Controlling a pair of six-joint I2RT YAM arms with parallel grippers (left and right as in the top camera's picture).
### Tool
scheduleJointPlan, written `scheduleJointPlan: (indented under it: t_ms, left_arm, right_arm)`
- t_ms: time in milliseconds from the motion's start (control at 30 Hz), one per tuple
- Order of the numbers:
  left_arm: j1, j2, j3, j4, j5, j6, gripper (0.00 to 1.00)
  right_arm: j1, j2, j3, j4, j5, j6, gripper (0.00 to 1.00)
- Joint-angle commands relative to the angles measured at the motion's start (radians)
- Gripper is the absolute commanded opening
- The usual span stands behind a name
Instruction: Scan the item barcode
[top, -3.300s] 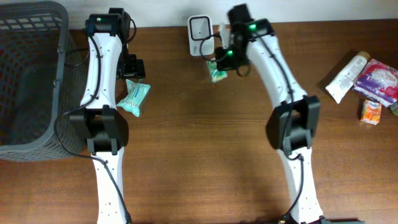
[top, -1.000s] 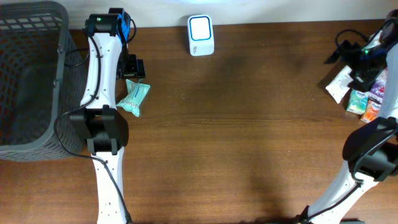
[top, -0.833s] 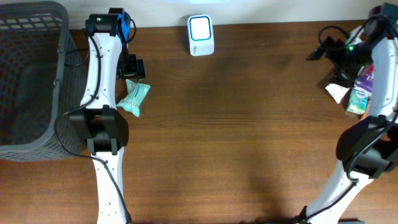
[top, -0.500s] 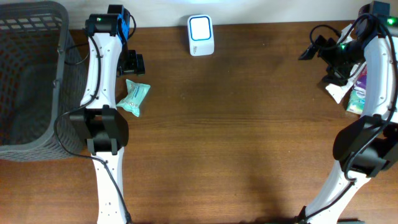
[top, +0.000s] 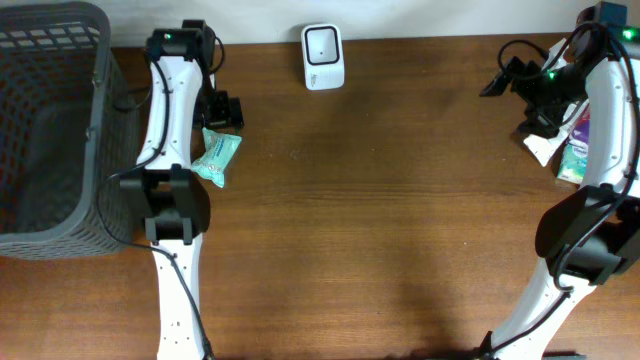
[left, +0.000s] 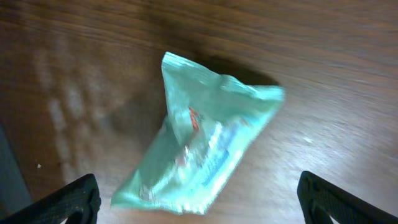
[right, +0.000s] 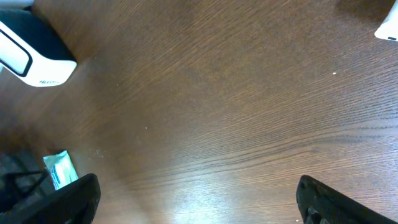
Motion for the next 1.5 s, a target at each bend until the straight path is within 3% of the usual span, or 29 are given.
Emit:
scheduleJointPlan:
  t_ms: [0,67,100,133,233,400,567,633,700,800,933,1067,1133,1167,1267,1400,1467]
  left_arm:
    - [0.005,0.084,-0.003,0.005,0.021,0.098,0.97]
    - [-0.002,0.13,-0.003,0.002,0.04,0.116,0.94]
    - [-0.005,0.141,-0.003,0.002,0.058,0.117,0.88]
    - [-0.01,0.147,-0.003,-0.001,0.102,0.139,0.74]
    - [-0.04,0.148,-0.003,-0.023,0.221,0.178,0.73]
    - [-0.188,0.148,-0.003,-0.031,0.566,0.177,0.72]
    - [-0.389,0.147,0.017,0.021,0.639,0.126,0.72]
    - [-0.409,0.147,0.077,0.014,0.597,0.125,0.72]
    - [-0.366,0.147,0.21,-0.047,0.464,0.095,0.74]
    - [-0.264,0.116,0.309,-0.047,0.378,0.034,0.78]
    - [-0.124,0.11,0.319,-0.04,0.217,-0.04,0.82]
    - [-0.087,0.111,0.306,-0.032,-0.033,-0.075,0.99]
    - [-0.078,0.112,0.306,-0.025,-0.066,-0.122,0.99]
    - [-0.076,0.112,0.306,-0.023,-0.066,-0.122,0.99]
    - [-0.072,0.112,0.306,0.005,-0.07,-0.122,0.99]
    - [-0.031,0.112,0.306,0.005,-0.064,-0.122,0.99]
    - [-0.026,0.112,0.306,0.0,-0.064,-0.122,0.99]
  right_arm:
    - [0.003,0.002,0.005,0.0,-0.012,0.0,0.99]
    - [0.003,0.002,0.005,0.0,-0.012,0.0,0.99]
    - [0.003,0.002,0.005,0.0,-0.012,0.0,0.99]
    - [0.003,0.002,0.005,0.0,-0.012,0.0,0.99]
    - [0.003,0.002,0.005,0.0,-0.012,0.0,0.99]
    - [0.003,0.002,0.005,0.0,-0.012,0.0,0.99]
    - [0.003,0.002,0.005,0.0,-0.012,0.0,0.99]
    - [0.003,0.002,0.005,0.0,-0.012,0.0,0.99]
    - [0.003,0.002,0.005,0.0,-0.012,0.0,0.99]
    - [0.003,0.002,0.005,0.0,-0.012,0.0,0.99]
    - [0.003,0.002,0.005,0.011,-0.012,0.001,0.99]
    - [0.003,0.002,0.005,0.094,-0.016,0.002,0.99]
    - [0.003,0.002,0.005,0.085,-0.075,-0.002,0.99]
    - [0.023,0.006,0.0,0.083,-0.107,-0.071,0.99]
    - [0.203,0.006,-0.055,0.01,0.015,-0.406,0.99]
    - [0.481,0.006,-0.125,0.03,0.335,-0.442,0.99]
    - [0.609,0.005,-0.124,0.045,0.382,-0.446,0.99]
